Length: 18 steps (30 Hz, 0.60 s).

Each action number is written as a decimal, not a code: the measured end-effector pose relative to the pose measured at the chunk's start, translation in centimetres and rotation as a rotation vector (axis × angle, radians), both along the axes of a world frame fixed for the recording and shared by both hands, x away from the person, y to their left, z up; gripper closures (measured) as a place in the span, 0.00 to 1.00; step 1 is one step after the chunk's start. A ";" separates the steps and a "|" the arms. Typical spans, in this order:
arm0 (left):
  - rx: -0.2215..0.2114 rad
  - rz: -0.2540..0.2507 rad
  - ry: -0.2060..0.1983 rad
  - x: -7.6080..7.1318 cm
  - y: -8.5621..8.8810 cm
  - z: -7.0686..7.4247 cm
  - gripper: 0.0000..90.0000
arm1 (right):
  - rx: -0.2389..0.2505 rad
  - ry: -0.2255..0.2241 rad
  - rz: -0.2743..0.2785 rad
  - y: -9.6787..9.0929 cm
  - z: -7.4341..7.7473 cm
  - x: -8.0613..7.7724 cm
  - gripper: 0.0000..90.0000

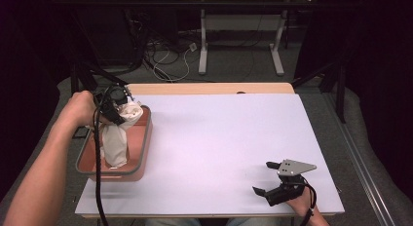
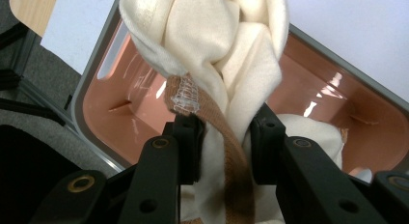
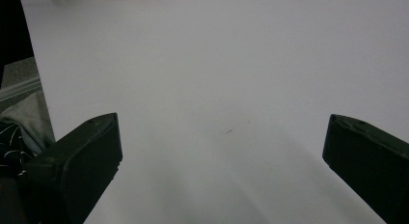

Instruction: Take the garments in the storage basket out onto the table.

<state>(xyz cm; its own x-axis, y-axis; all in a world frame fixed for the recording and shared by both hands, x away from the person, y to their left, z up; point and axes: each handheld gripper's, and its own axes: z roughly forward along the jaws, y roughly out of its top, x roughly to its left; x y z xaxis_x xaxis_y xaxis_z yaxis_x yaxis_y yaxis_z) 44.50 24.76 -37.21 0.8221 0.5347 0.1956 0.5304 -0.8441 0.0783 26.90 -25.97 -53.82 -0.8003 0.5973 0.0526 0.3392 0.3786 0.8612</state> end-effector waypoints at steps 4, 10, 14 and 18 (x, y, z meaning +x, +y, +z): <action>-0.008 -0.011 -0.001 -0.1 -0.1 0.4 0.78 | -0.004 0.001 0.001 0.0 0.0 0.0 0.00; 0.005 -0.028 -0.009 -0.3 -0.3 1.1 0.78 | -0.007 0.001 0.000 0.0 0.0 0.0 0.00; 0.012 -0.045 -0.008 -0.4 -0.4 1.4 0.78 | -0.006 -0.002 0.005 -0.1 0.0 0.0 0.00; 0.026 -0.067 0.001 -0.5 -0.7 1.7 0.78 | -0.007 -0.002 0.005 -0.1 0.0 0.0 0.00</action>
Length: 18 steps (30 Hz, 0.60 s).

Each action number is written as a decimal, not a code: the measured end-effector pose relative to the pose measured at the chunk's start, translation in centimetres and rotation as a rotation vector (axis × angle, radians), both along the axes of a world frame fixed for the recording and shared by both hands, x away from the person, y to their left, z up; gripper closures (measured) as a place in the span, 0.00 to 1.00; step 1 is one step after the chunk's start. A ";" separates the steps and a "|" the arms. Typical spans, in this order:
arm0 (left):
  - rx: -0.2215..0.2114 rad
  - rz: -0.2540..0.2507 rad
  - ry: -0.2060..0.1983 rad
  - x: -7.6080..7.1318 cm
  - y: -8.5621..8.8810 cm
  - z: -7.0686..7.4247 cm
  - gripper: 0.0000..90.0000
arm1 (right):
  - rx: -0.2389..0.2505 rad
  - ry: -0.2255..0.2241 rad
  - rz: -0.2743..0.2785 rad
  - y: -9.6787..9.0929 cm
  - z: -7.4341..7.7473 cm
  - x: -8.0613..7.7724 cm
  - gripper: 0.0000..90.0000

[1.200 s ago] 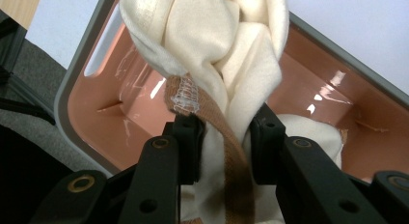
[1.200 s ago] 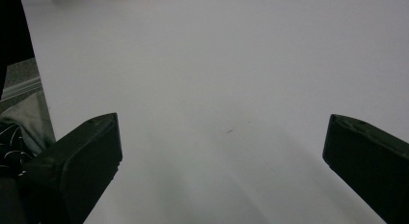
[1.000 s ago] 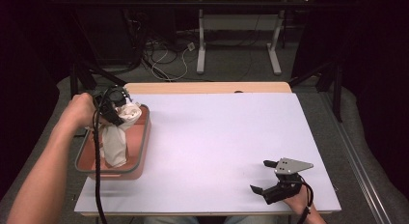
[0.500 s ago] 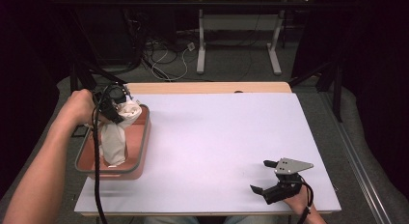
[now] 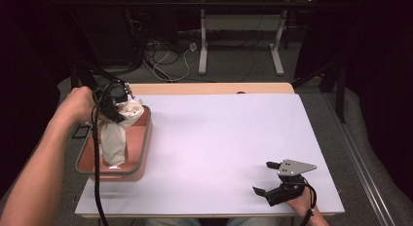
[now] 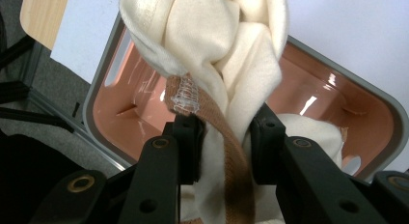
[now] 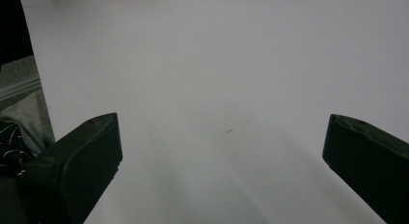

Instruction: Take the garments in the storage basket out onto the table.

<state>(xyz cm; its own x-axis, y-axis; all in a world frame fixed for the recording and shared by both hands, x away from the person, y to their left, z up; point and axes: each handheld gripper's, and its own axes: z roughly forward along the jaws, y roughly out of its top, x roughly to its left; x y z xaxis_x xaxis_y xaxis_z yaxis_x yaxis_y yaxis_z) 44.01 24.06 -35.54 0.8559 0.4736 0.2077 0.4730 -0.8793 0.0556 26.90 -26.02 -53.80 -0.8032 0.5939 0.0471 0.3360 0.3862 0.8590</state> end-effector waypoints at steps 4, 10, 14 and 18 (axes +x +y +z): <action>0.012 -0.025 0.006 -0.1 -0.3 0.3 0.78 | 0.003 -0.004 0.001 0.0 0.0 0.0 0.00; 0.016 -0.041 0.009 -0.4 -0.7 0.7 0.78 | 0.001 0.000 0.000 0.0 0.0 0.0 0.00; 0.025 -0.058 0.010 -0.5 -1.0 1.1 0.78 | -0.003 0.000 -0.001 0.0 0.0 0.0 0.00; 0.035 -0.075 0.012 -0.7 -1.4 1.3 0.78 | -0.004 -0.002 0.001 0.0 0.0 0.0 0.00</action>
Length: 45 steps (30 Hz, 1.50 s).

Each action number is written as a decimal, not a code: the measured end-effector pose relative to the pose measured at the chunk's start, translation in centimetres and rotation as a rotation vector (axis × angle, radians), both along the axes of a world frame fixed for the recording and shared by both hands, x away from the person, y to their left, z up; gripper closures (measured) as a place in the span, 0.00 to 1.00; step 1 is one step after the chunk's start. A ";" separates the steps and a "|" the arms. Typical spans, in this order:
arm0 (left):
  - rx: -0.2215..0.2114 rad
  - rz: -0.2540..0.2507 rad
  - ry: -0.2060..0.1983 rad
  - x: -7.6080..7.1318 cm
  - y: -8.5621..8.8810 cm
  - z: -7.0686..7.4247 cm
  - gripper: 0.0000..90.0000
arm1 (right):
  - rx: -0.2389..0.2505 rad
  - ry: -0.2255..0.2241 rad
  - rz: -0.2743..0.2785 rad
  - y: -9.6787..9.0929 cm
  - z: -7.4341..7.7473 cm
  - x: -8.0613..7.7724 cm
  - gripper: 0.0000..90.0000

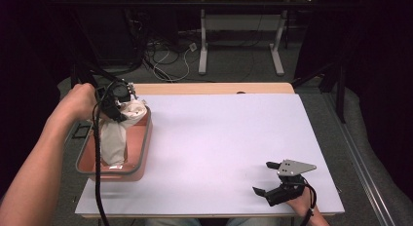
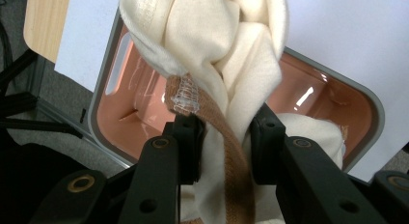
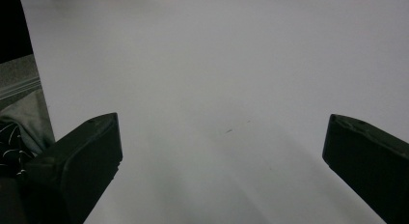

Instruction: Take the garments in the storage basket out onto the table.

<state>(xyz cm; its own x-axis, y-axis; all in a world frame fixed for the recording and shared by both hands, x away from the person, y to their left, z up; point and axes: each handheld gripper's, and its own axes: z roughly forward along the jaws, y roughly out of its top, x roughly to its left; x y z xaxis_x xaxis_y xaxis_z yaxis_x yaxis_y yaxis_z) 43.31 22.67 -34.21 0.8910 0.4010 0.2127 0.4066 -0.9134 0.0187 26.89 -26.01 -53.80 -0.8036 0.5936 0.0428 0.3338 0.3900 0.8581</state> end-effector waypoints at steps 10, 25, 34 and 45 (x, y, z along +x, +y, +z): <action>0.010 -0.022 -0.001 -0.4 -0.8 0.6 0.78 | 0.007 0.000 -0.002 0.1 -0.1 0.0 0.00; -0.007 -0.077 -0.011 -1.1 -2.4 2.2 0.78 | 0.013 0.009 -0.006 -0.1 -0.1 0.0 0.00; 0.011 -0.124 -0.015 -1.6 -3.8 3.0 0.78 | 0.003 0.006 -0.001 -0.1 -0.1 0.0 0.00; 0.024 -0.160 -0.012 -1.8 -5.7 3.5 0.78 | 0.001 0.013 0.001 -0.1 0.0 0.0 0.00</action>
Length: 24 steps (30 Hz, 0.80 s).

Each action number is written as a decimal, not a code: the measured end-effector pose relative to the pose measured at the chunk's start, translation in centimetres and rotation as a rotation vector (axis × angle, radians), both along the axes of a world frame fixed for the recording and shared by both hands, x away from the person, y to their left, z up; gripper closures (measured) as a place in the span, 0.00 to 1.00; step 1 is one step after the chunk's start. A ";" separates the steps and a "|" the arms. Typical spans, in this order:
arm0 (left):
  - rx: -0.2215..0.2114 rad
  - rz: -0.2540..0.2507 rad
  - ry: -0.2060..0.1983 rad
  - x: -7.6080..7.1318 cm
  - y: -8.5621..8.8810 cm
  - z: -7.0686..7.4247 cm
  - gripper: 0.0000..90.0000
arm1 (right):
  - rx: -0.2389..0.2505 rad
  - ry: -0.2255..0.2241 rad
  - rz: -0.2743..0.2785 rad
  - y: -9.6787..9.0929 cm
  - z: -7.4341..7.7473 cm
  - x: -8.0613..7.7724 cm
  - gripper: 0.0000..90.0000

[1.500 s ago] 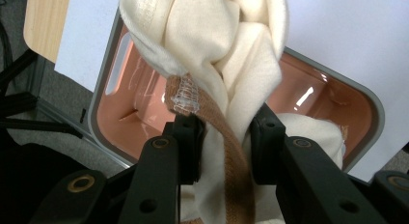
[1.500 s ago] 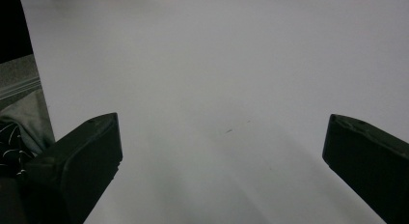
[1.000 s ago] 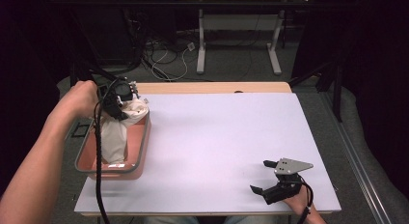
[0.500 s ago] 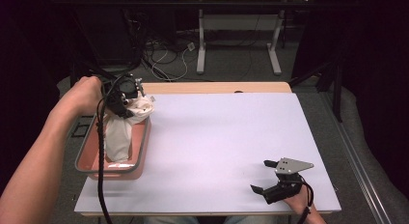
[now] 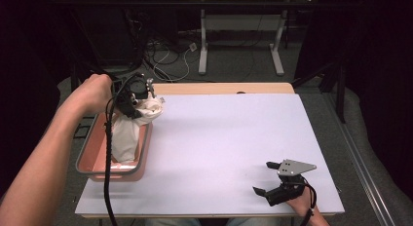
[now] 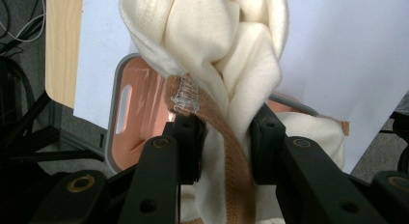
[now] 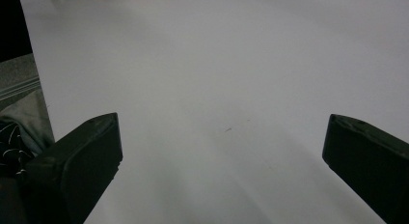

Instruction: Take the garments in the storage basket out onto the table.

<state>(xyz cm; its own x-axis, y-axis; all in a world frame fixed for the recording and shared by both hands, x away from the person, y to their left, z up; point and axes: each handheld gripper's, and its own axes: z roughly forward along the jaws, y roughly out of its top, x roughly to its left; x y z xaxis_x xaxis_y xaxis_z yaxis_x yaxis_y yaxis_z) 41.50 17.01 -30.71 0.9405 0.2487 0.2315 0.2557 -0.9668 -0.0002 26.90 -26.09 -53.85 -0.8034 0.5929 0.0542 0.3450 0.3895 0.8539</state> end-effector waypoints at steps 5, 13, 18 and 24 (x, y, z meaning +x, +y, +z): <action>0.002 -0.021 -0.004 0.0 -0.8 0.4 0.78 | 0.004 -0.006 -0.001 0.0 0.0 0.0 0.00; 0.006 -0.050 -0.003 -0.1 -2.2 0.5 0.78 | 0.003 -0.001 -0.007 0.0 0.0 0.0 0.00; 0.008 -0.063 0.000 0.0 -3.1 0.5 0.78 | 0.001 -0.004 -0.006 -0.1 0.0 0.0 0.00; 0.005 -0.081 0.000 0.0 -4.1 0.6 0.78 | 0.006 -0.007 -0.007 -0.1 0.0 0.0 0.00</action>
